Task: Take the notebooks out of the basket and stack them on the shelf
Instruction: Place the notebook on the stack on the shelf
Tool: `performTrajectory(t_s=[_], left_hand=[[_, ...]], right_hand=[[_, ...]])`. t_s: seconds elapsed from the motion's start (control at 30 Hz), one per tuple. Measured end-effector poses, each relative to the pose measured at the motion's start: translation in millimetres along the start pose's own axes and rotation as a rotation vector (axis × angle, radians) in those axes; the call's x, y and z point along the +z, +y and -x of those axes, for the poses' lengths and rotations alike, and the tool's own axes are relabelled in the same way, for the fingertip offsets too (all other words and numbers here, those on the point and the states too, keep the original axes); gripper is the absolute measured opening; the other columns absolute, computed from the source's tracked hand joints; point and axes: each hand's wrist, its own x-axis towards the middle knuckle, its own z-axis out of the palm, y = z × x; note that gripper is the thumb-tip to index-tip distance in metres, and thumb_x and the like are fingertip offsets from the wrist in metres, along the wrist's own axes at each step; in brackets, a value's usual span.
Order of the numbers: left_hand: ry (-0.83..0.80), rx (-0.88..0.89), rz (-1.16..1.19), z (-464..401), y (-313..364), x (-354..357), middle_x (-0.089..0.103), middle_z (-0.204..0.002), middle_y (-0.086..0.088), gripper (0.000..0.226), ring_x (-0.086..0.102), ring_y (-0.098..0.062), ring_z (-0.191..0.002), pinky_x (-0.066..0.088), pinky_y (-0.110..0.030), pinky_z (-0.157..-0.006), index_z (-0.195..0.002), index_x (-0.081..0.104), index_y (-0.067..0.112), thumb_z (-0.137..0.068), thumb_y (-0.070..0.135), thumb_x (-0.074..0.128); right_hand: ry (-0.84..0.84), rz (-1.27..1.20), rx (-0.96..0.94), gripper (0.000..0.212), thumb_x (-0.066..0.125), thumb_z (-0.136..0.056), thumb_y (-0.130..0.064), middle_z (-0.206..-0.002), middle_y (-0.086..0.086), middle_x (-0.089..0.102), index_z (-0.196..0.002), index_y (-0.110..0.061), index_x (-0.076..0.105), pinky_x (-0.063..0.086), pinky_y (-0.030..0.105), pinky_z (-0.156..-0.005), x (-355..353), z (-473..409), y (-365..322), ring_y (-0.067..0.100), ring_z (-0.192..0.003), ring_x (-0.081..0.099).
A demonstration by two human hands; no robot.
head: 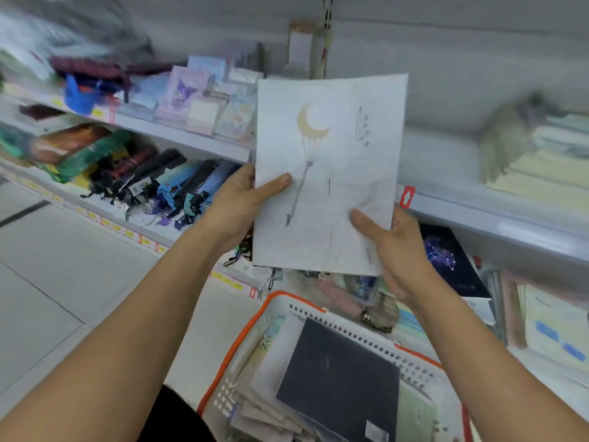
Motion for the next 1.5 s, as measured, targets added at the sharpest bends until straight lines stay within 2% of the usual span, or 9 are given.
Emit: performTrajectory(t_s=[0.1, 0.23, 0.63, 0.8, 0.93, 1.1, 1.23, 1.37, 1.5], left_hand=[[-0.122, -0.183, -0.252, -12, 19, 8, 0.073, -0.092, -0.008, 0.036, 0.069, -0.020, -0.063, 0.049, -0.022, -0.045, -0.116, 0.060, 0.011, -0.094, 0.039, 0.058], [-0.024, -0.229, 0.032, -46, 38, 35, 0.058, -0.055, -0.011, 0.020, 0.032, -0.006, -0.030, 0.018, -0.012, -0.029, -0.101, 0.054, 0.005, -0.101, 0.025, 0.051], [0.215, -0.102, 0.032, -198, 74, 38, 0.055, -0.073, -0.011, 0.012, 0.052, -0.013, -0.055, 0.052, -0.017, -0.048, -0.092, 0.060, -0.005, -0.093, 0.006, 0.063], [0.262, -0.086, -0.034, -232, 54, 23, 0.059, -0.083, -0.015, 0.036, 0.061, -0.020, -0.072, 0.058, -0.019, -0.058, -0.121, 0.052, -0.017, -0.091, -0.001, 0.062], [0.345, 0.031, -0.160, -232, 28, 24, 0.062, -0.094, -0.014, 0.019, 0.066, -0.032, -0.095, 0.060, -0.029, -0.077, -0.100, 0.063, -0.003, -0.084, 0.002, 0.072], [0.354, 0.109, -0.319, -231, 25, 20, 0.059, -0.100, 0.006, 0.059, 0.057, -0.010, -0.089, 0.046, -0.010, -0.074, -0.125, 0.059, 0.002, -0.072, 0.011, 0.085], [0.361, 0.145, -0.475, -242, 21, 14, 0.061, -0.108, -0.001, 0.057, 0.056, -0.007, -0.074, 0.049, -0.007, -0.065, -0.124, 0.060, 0.001, -0.074, 0.013, 0.084], [0.367, 0.164, -0.542, -250, 14, 8, 0.062, -0.097, -0.001, 0.058, 0.065, -0.023, -0.085, 0.058, -0.042, -0.083, -0.122, 0.064, 0.007, -0.071, 0.022, 0.086], [0.289, 0.086, -0.709, -255, 16, 1, 0.066, -0.115, -0.009, 0.064, 0.067, -0.034, -0.097, 0.057, -0.047, -0.084, -0.129, 0.056, 0.013, -0.076, 0.040, 0.080]], right_hand=[[0.032, -0.172, 0.216, 0.031, 0.069, -0.089, -0.013, -0.111, 0.006, 0.074, -0.119, -0.008, 0.066, 0.060, 0.035, -0.082, -6, -39, -41, 0.022, -0.099, 0.072], [0.055, -0.128, 0.365, 0.018, 0.065, -0.092, -0.011, -0.096, 0.014, 0.075, -0.105, 0.001, 0.067, 0.061, 0.040, -0.074, -17, -85, -82, 0.024, -0.080, 0.073], [0.136, -0.033, 0.319, 0.007, 0.050, -0.099, 0.000, -0.093, 0.012, 0.063, -0.099, -0.003, 0.057, 0.058, 0.034, -0.045, -2, -216, -105, 0.024, -0.077, 0.064], [0.215, 0.196, 0.248, 0.021, 0.058, -0.092, 0.000, -0.078, 0.011, 0.060, -0.074, -0.009, 0.053, 0.055, 0.035, -0.060, 2, -262, -80, 0.022, -0.065, 0.059], [0.272, 0.542, 0.138, 0.031, 0.078, -0.078, -0.029, -0.087, 0.016, 0.068, -0.067, -0.011, 0.055, 0.059, 0.047, -0.084, -17, -289, -46, 0.035, -0.089, 0.070], [-0.031, 0.367, 0.171, 0.027, 0.079, -0.081, -0.037, -0.079, -0.003, 0.071, -0.076, -0.017, 0.062, 0.052, 0.031, -0.091, -14, -269, -58, 0.016, -0.085, 0.067], [-0.193, 0.442, 0.051, 0.029, 0.085, -0.073, -0.011, -0.066, -0.018, 0.067, -0.078, -0.020, 0.057, 0.045, 0.005, -0.058, -15, -250, -58, -0.005, -0.070, 0.063], [-0.144, 0.574, -0.017, 0.035, 0.089, -0.067, -0.007, -0.089, -0.005, 0.070, -0.084, -0.020, 0.061, 0.055, 0.017, -0.075, -14, -256, -42, 0.012, -0.086, 0.067], [-0.173, 0.587, 0.039, 0.038, 0.090, -0.067, -0.015, -0.107, -0.003, 0.071, -0.096, -0.020, 0.065, 0.052, 0.033, -0.097, -17, -260, -41, 0.019, -0.106, 0.067]])
